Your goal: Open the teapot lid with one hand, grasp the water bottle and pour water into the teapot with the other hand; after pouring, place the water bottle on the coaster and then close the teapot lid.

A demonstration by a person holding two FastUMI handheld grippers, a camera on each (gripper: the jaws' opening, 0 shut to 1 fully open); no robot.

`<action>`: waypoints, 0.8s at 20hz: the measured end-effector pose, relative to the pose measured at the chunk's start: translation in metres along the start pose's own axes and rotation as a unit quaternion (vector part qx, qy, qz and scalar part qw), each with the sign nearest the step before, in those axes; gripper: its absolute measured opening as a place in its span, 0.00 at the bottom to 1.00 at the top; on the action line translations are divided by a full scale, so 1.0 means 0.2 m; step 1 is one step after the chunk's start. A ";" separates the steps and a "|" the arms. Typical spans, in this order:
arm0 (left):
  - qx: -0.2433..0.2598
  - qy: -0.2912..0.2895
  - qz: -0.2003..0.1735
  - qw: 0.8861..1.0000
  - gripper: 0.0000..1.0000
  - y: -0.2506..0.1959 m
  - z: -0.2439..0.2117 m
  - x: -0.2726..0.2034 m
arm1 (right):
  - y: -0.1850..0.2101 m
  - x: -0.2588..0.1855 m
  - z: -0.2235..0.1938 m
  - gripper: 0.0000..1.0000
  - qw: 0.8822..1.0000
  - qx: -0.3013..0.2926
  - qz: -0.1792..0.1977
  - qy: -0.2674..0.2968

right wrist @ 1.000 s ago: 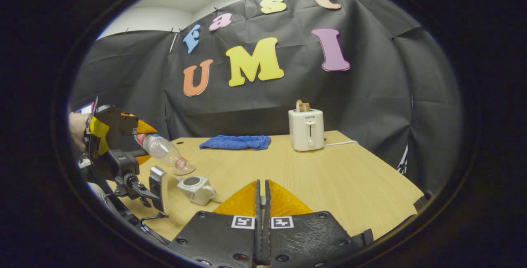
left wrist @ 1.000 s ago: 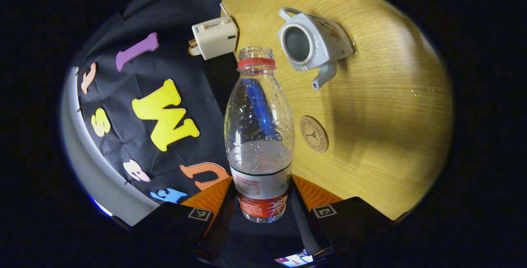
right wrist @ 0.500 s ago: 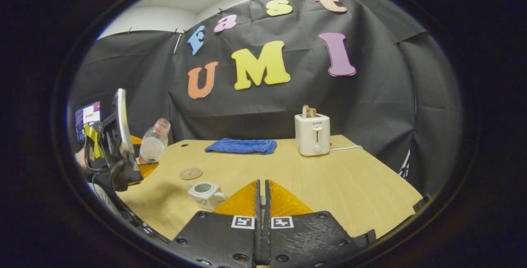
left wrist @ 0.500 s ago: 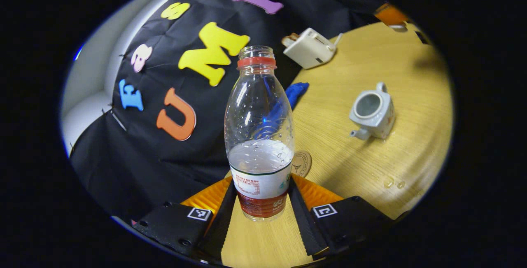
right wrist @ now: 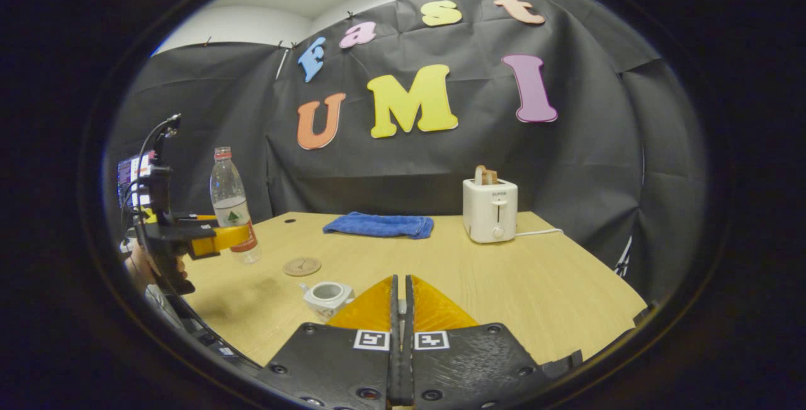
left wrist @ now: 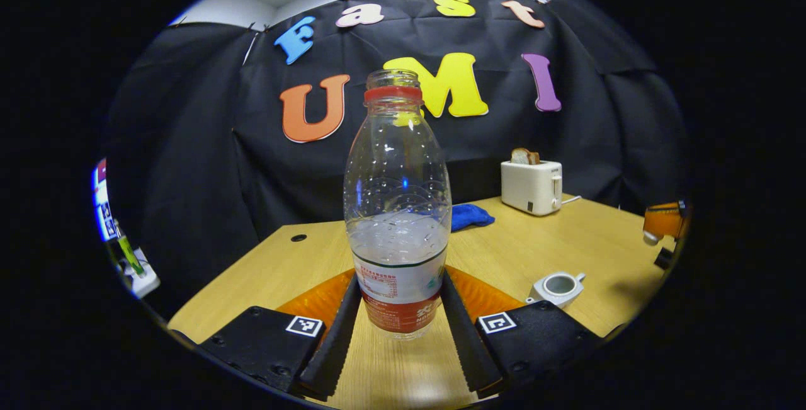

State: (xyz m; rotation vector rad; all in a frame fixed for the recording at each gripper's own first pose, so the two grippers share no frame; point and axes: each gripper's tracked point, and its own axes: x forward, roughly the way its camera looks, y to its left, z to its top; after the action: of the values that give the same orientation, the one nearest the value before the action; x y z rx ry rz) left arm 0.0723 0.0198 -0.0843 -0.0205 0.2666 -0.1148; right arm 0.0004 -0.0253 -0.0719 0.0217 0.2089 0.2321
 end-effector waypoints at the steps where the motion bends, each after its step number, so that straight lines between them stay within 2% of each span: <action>1: -0.016 -0.002 -0.003 1.000 0.75 0.00 0.00 0.03 | 0.00 0.00 -0.01 0.00 1.000 0.000 -0.001 0.001; 7: -0.042 -0.007 -0.025 0.999 0.75 -0.01 0.00 0.29 | -0.05 0.00 -0.05 0.00 1.000 0.008 -0.011 0.009; 16: -0.047 0.023 -0.025 0.998 0.75 0.02 -0.16 0.58 | -0.09 0.04 -0.13 0.00 0.999 0.002 -0.021 0.031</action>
State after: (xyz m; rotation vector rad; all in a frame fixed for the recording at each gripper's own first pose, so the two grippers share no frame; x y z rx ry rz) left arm 0.1757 0.0107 -0.1462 -0.1181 0.3178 -0.1535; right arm 0.0058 -0.0415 -0.1005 0.0141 0.2709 0.1903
